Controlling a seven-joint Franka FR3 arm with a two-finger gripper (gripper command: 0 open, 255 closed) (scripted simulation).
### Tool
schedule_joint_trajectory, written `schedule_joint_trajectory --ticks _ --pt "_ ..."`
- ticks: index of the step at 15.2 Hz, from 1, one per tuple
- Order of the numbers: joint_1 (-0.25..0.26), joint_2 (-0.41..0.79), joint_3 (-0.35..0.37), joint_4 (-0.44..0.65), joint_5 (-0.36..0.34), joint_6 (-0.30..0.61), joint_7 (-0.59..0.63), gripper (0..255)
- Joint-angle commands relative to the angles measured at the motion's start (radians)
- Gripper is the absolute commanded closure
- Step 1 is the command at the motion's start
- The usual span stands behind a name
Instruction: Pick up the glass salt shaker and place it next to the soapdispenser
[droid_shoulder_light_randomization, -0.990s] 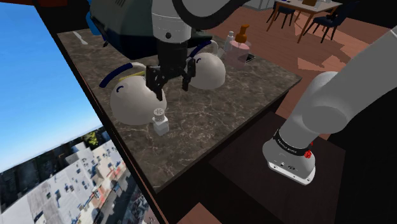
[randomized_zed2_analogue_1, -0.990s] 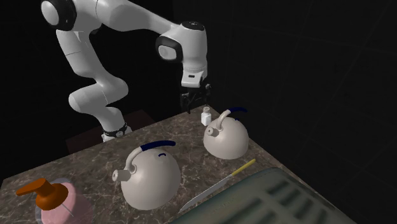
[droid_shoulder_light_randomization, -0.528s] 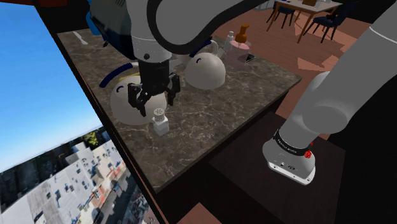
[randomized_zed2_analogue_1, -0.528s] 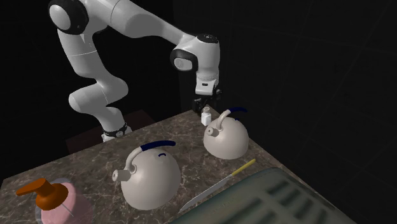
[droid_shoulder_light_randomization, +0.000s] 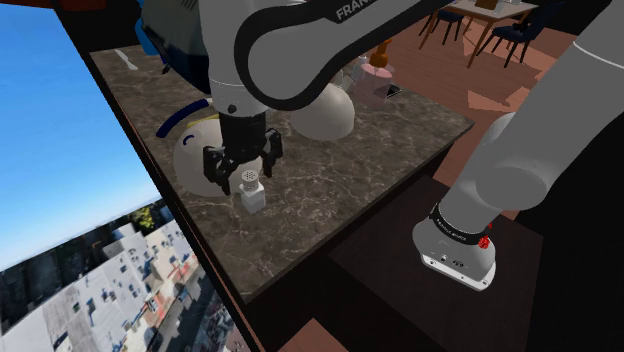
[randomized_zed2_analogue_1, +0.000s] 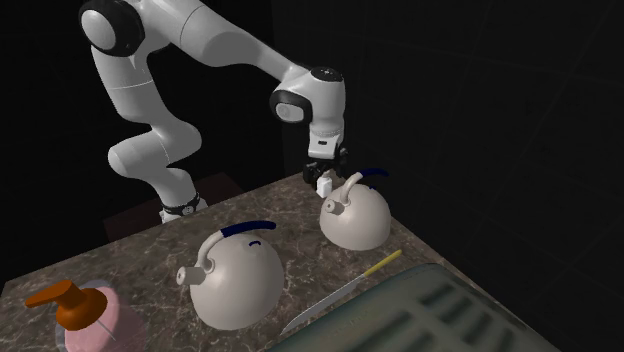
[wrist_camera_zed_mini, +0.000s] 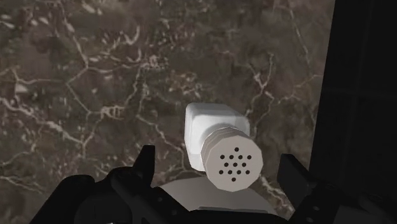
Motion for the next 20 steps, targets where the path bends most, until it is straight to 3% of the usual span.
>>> schedule_joint_trajectory --ticks 1,4,5,14,20 --pt "0.0 0.0 0.0 -0.002 0.0 0.002 0.0 0" --pt "0.0 0.0 0.0 -0.001 0.0 0.002 0.0 0" --pt "0.0 0.0 0.0 -0.001 0.0 0.002 0.0 255" --pt "0.0 0.0 0.0 -0.002 0.0 0.002 0.0 255" --pt "-0.002 -0.04 -0.009 0.045 0.013 -0.082 -0.003 255"
